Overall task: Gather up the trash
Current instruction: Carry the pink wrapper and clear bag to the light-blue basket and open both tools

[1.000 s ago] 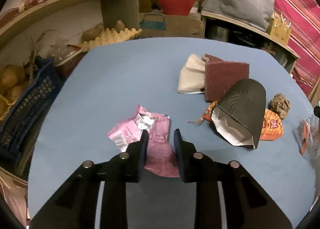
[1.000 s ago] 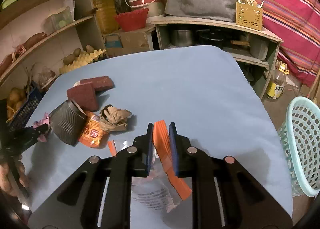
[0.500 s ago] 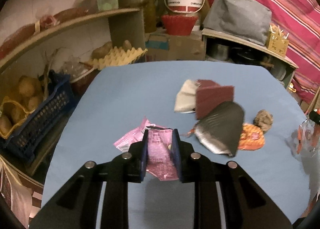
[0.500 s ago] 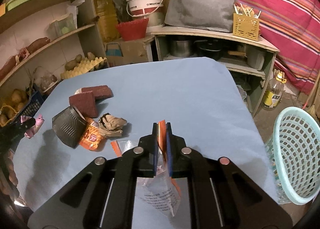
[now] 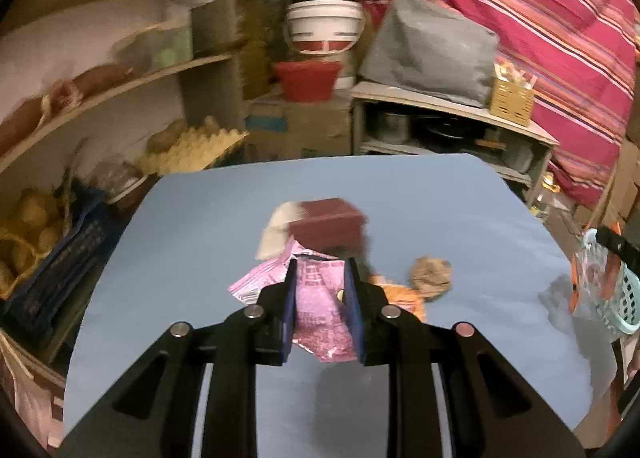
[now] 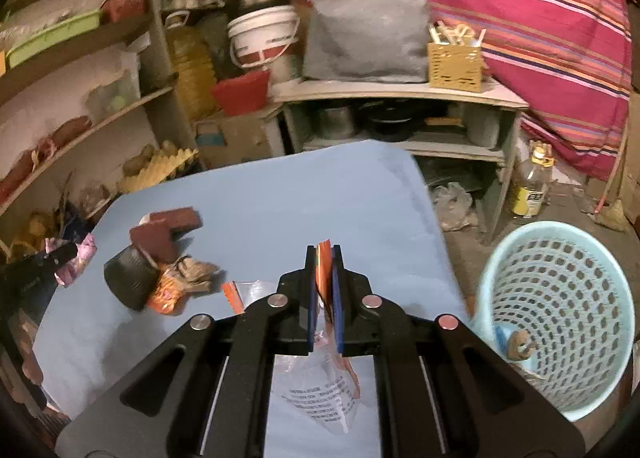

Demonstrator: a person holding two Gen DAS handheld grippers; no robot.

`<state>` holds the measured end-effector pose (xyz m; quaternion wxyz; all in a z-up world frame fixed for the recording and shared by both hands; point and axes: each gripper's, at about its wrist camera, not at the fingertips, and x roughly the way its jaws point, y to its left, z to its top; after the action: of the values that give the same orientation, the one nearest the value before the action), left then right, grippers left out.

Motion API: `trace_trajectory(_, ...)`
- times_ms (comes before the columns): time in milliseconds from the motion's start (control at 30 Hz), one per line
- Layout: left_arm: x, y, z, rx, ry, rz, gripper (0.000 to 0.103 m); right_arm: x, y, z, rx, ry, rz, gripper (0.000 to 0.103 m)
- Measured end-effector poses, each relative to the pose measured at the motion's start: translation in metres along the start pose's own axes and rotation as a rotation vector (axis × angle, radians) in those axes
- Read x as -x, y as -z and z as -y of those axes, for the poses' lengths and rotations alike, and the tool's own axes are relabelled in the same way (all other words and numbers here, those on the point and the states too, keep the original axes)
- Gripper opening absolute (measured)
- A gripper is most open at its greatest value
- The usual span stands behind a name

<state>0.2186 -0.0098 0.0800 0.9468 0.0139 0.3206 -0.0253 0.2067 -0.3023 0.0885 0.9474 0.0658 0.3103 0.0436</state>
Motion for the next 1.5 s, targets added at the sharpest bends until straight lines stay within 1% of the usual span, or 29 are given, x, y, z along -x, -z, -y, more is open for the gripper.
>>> trace_trajectory(167,-0.003,-0.006,0.052,-0.038,0.064,0.008,0.023,0.02,-0.007,0.041,-0.041,0.045,0.03,0.008)
trace_trajectory(267,-0.008,-0.009,0.095,-0.066,0.117,0.008,0.023,0.031,-0.01,0.073,-0.072,0.086,0.043,0.008)
trace_trajectory(367,-0.011,-0.01,0.14,-0.095,0.176,0.025,0.023,0.043,-0.01,0.109,-0.1,0.135,0.05,0.008)
trace_trajectory(433,-0.013,-0.01,0.177,-0.12,0.214,0.042,0.023,0.049,-0.008,0.134,-0.121,0.163,0.051,0.008)
trace_trajectory(567,-0.015,-0.008,0.236,-0.155,0.285,0.065,0.023,0.058,0.0,0.176,-0.145,0.225,0.057,0.008)
trace_trajectory(633,-0.019,-0.007,0.268,-0.169,0.332,0.059,0.023,0.063,0.005,0.193,-0.153,0.259,0.057,0.008)
trace_trajectory(700,-0.024,-0.005,0.3,-0.19,0.372,0.052,0.023,0.066,0.011,0.209,-0.173,0.274,0.057,0.008)
trace_trajectory(800,-0.029,-0.001,0.338,-0.22,0.406,0.049,0.023,0.071,0.02,0.232,-0.216,0.288,0.057,0.008)
trace_trajectory(900,-0.036,0.003,0.367,-0.234,0.427,0.042,0.023,0.075,0.026,0.251,-0.257,0.298,0.065,0.008)
trace_trajectory(967,-0.043,0.004,0.381,-0.233,0.44,0.034,0.023,0.075,0.029,0.262,-0.28,0.303,0.067,0.008)
trace_trajectory(1133,-0.053,0.002,0.399,-0.231,0.453,0.015,0.023,0.066,0.031,0.274,-0.311,0.32,0.052,0.008)
trace_trajectory(1200,-0.052,0.001,0.406,-0.239,0.456,0.023,0.024,0.065,0.031,0.277,-0.323,0.318,0.052,0.008)
trace_trajectory(1233,-0.051,-0.001,0.408,-0.243,0.454,0.028,0.026,0.065,0.031,0.277,-0.327,0.318,0.054,0.008)
trace_trajectory(1333,-0.05,-0.007,0.415,-0.255,0.456,0.034,0.026,0.065,0.029,0.277,-0.333,0.321,0.058,0.008)
trace_trajectory(1400,-0.051,-0.012,0.419,-0.261,0.466,0.02,0.034,0.064,0.029,0.277,-0.336,0.322,0.058,0.008)
trace_trajectory(1433,-0.051,-0.013,0.418,-0.259,0.466,0.019,0.044,0.063,0.029,0.276,-0.334,0.324,0.056,0.008)
trace_trajectory(1467,-0.05,-0.015,0.418,-0.254,0.461,0.023,0.051,0.062,0.029,0.277,-0.332,0.326,0.054,0.008)
trace_trajectory(1500,-0.049,-0.015,0.417,-0.248,0.456,0.028,0.054,0.062,0.029,0.278,-0.329,0.328,0.052,0.008)
